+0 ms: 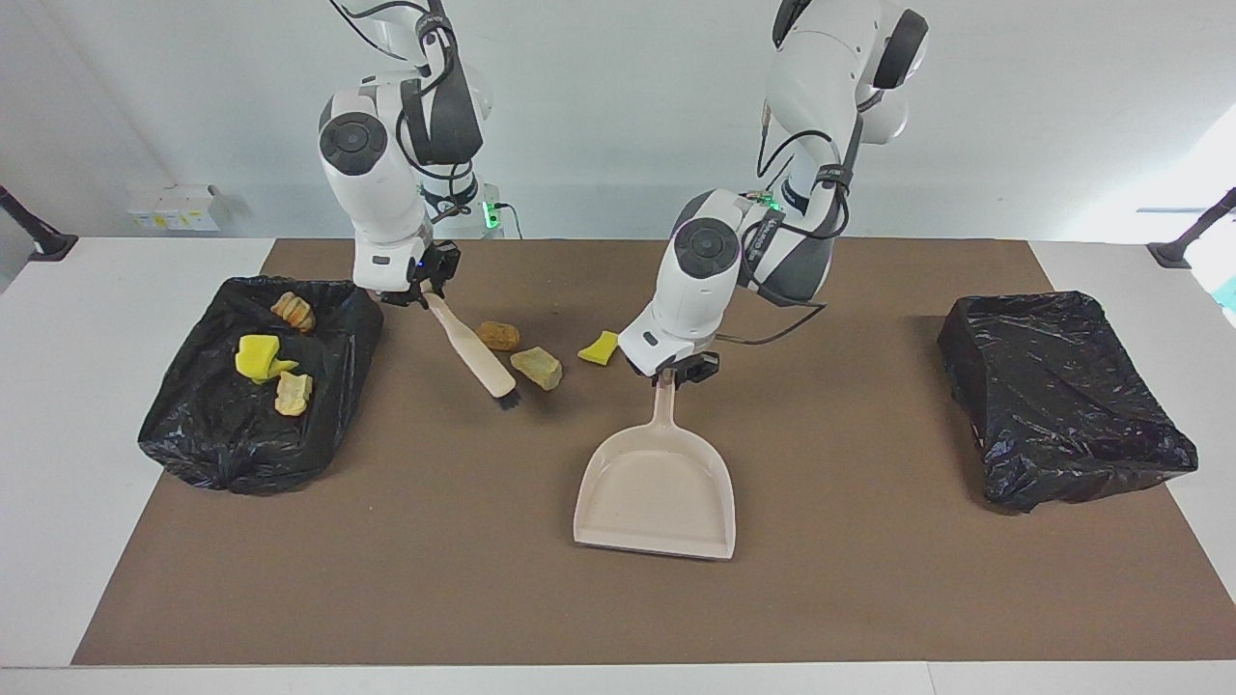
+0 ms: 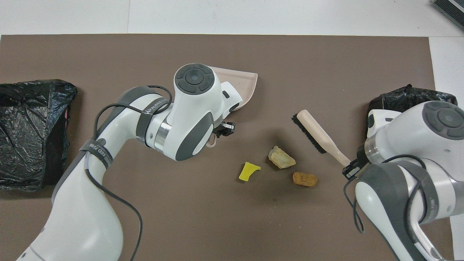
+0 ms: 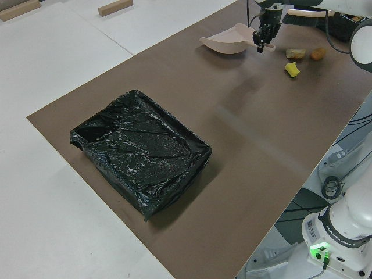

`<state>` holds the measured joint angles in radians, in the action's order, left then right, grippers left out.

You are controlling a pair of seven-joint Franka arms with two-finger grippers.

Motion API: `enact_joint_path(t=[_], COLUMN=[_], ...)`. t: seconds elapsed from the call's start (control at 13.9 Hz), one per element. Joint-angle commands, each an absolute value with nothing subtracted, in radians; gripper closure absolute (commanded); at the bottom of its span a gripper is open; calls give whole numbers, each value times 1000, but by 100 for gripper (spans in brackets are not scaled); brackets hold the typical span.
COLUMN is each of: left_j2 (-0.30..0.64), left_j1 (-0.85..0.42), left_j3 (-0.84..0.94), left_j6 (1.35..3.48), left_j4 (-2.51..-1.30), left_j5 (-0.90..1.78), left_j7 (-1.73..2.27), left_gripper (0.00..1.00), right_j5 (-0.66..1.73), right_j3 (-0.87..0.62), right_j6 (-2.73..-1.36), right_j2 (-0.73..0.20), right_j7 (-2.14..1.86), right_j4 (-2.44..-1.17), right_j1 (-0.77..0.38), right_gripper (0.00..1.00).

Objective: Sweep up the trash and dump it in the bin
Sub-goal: 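Sweep the crusts with the brush while the left gripper lowers the dustpan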

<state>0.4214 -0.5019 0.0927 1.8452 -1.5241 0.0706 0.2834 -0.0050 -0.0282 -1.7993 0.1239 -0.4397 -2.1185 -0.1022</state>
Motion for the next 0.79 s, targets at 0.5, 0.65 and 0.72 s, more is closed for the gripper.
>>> enact_joint_path(t=[0.5,0.65,0.72], left_j2=[-40,-109,-145], left_j1=[-305,-272,-272], left_j3=[94,94,94], left_j6=[1752,1775,1793], left_j4=[-2007,-2126,-2184], left_j5=[-4,-15,-46], left_j7=[-559,-700,-763], left_gripper=[100,100,100], right_j5=[21,23,23], right_j3=[-35,-38,-38], right_j6=[-1902,-1946,-1945], right_j2=[400,428,439], right_j7=[-2,102,124], right_j4=[-2511,-2594,-2608], right_j1=[-97,-123,-147], right_gripper=[100,100,100])
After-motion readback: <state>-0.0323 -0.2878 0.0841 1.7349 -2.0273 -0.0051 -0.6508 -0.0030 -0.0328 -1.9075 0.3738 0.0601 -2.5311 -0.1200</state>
